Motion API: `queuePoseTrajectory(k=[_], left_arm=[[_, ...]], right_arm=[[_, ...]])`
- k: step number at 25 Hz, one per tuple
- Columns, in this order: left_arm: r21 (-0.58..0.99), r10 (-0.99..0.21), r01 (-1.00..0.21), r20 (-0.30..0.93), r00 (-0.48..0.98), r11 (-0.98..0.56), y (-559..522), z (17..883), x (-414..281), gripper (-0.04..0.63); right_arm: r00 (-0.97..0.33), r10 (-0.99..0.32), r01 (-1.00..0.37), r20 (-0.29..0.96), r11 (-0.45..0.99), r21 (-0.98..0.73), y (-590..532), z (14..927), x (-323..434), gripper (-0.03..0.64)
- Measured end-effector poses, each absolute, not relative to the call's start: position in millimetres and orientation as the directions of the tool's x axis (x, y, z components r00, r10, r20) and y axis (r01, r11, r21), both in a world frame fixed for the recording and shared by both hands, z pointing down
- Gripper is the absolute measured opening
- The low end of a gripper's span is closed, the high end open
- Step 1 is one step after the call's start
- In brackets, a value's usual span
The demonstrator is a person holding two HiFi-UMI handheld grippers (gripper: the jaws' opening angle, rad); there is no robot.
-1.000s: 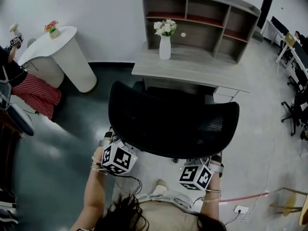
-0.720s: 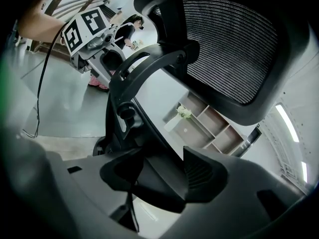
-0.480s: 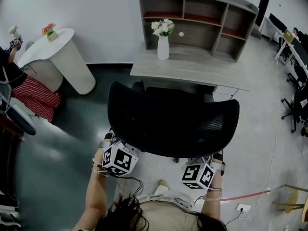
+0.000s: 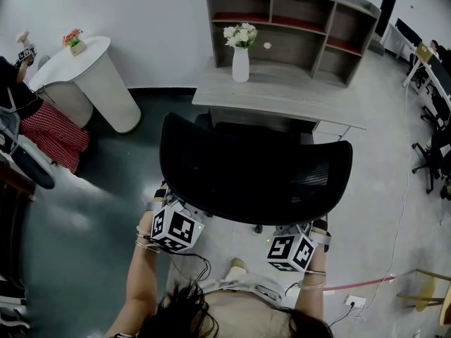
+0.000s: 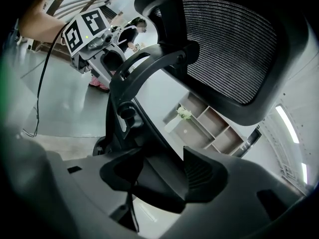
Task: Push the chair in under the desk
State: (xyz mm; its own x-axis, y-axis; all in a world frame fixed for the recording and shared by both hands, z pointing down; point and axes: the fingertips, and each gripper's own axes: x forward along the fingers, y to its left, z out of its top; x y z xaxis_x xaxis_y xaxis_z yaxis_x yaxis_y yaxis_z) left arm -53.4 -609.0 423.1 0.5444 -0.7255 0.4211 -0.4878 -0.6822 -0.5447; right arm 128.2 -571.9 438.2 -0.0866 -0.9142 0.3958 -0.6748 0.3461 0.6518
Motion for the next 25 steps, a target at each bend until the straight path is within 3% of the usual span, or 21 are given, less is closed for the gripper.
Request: queuePoseTrajectory(k=[19,25], left_arm=[[-0.61,-0.765,-0.472,0.421,0.487,-0.636,-607.6,428.1,-60.4,0.23],[-0.645,-0.786,-0.458,0.425,0.45,-0.611,-605.7,429.1,-62.7,0.23]], right_arm=[[-0.085,-0.944,-0.633,0.319,0.298,0.714,-565.5,438.1,125.3,0.235],[-0.074,-0.933,-0.646,0.351,0.313,0.696,-566.6,440.0,124.3,0.235]])
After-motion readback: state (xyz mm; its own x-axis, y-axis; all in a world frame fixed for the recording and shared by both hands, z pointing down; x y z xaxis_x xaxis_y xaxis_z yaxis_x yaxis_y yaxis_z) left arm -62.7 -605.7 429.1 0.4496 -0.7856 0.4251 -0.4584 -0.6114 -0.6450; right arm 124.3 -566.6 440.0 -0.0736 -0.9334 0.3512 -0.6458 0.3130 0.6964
